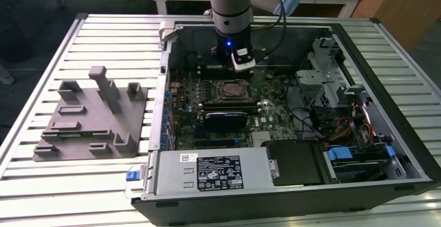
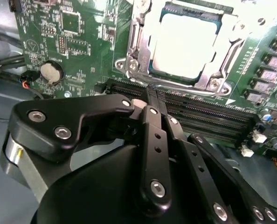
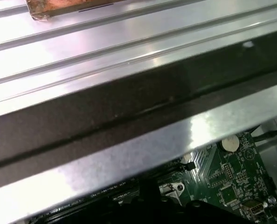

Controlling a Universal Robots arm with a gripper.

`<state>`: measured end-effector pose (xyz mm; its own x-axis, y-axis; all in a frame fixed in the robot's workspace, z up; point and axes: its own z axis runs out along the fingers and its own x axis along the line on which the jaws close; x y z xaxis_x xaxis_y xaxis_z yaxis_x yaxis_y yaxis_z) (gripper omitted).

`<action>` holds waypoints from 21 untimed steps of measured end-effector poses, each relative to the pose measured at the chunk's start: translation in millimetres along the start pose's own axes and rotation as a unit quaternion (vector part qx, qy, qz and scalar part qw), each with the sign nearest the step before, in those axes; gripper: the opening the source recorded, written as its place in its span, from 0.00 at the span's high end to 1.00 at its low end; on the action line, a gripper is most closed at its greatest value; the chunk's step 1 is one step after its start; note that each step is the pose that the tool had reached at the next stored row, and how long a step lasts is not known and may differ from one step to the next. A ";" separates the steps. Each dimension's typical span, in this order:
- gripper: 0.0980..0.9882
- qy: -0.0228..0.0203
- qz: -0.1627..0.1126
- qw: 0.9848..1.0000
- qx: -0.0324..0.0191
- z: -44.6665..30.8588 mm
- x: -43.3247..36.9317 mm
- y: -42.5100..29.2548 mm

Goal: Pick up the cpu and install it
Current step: 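Install the first cpu locking lever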

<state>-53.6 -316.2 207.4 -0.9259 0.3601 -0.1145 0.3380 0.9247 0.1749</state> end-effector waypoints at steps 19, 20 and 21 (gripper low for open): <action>0.99 0.005 -0.007 0.998 0.070 -1.5 -9.2 -17.4; 0.99 0.005 -0.008 0.997 0.072 -1.5 -9.6 -18.4; 0.99 0.006 -0.008 0.997 0.072 -1.5 -9.7 -18.5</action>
<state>-51.1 -337.0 206.7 -0.9326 0.3453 -0.1051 0.3441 0.9385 0.0304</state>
